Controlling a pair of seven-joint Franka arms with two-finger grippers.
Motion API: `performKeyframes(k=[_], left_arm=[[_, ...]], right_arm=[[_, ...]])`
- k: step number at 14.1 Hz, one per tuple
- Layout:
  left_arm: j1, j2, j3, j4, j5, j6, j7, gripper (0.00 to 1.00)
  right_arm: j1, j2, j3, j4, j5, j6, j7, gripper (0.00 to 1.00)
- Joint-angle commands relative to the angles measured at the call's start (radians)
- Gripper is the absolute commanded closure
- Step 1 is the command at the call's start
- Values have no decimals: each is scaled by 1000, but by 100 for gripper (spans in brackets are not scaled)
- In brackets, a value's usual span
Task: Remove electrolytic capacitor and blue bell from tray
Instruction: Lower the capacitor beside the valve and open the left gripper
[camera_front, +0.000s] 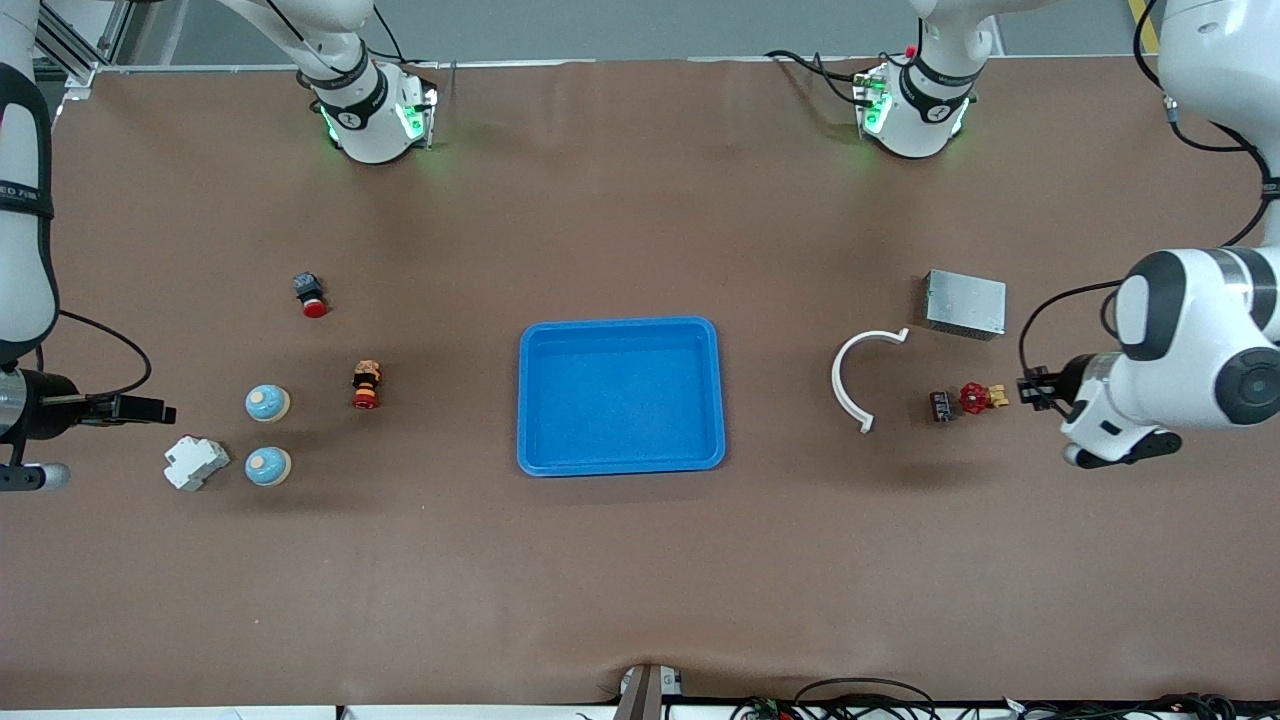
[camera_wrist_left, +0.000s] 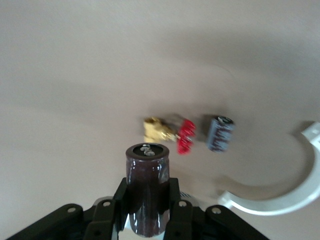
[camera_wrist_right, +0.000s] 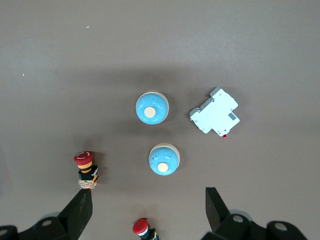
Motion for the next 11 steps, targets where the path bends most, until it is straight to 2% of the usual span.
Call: performKeyframes(k=[1,4,6,11], left_arm=[[66,-24,-10,-105,18,153,98,100],[96,-2,-8,-156,35,287,141,100],[103,21,-10,-157,92,326,141,100],[111,85,-8,-159,98,386,143,100]], right_arm=[[11,-1,2,10,-14,-16,12,0],[-6,4,4,10,-17,-16,12,0],[-9,-2,4,12,-19,-17,4,0],[-9,7,4,10,-16,-8,12,0]])
